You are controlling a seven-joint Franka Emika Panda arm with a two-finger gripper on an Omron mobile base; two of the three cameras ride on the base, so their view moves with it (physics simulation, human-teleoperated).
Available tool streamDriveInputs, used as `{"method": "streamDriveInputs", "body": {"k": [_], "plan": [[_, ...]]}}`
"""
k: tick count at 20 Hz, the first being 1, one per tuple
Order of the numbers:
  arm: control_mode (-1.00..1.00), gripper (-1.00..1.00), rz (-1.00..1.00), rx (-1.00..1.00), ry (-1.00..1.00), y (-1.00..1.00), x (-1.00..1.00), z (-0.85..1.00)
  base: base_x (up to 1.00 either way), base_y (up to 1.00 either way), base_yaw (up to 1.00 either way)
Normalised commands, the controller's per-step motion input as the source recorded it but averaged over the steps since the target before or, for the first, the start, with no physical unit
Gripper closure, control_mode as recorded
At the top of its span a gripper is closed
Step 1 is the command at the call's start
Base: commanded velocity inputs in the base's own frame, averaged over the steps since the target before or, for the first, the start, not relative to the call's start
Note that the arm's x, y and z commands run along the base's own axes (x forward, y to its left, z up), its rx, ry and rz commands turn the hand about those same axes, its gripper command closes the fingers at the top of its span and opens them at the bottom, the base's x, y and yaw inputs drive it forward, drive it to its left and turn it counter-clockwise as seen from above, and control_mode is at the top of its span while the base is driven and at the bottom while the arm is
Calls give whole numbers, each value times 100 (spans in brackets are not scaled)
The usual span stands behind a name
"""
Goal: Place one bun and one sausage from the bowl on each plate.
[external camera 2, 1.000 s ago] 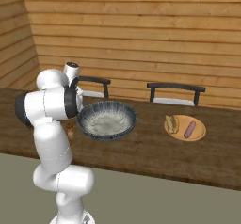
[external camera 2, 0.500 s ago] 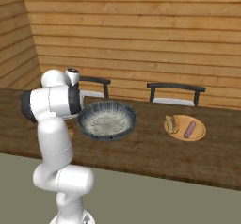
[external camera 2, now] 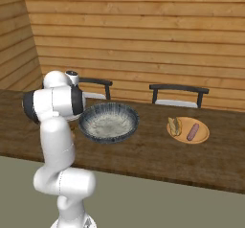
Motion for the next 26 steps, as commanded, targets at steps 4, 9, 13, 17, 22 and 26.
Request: {"method": "streamDriveInputs", "body": {"k": [4,9,13,17,22,26], "plan": [[-100,100,0,-4,0,0,12,-20,0,0,0],[-100,100,0,-2,0,2,16,-27,0,0,0],[-100,100,0,0,0,7,26,0,0,0,0],[-100,100,0,0,0,4,4,0,0,0,0],[-100,100,0,0,0,0,0,0,0,0,0],[-100,-100,0,0,0,0,0,0,0,0,0]]}}
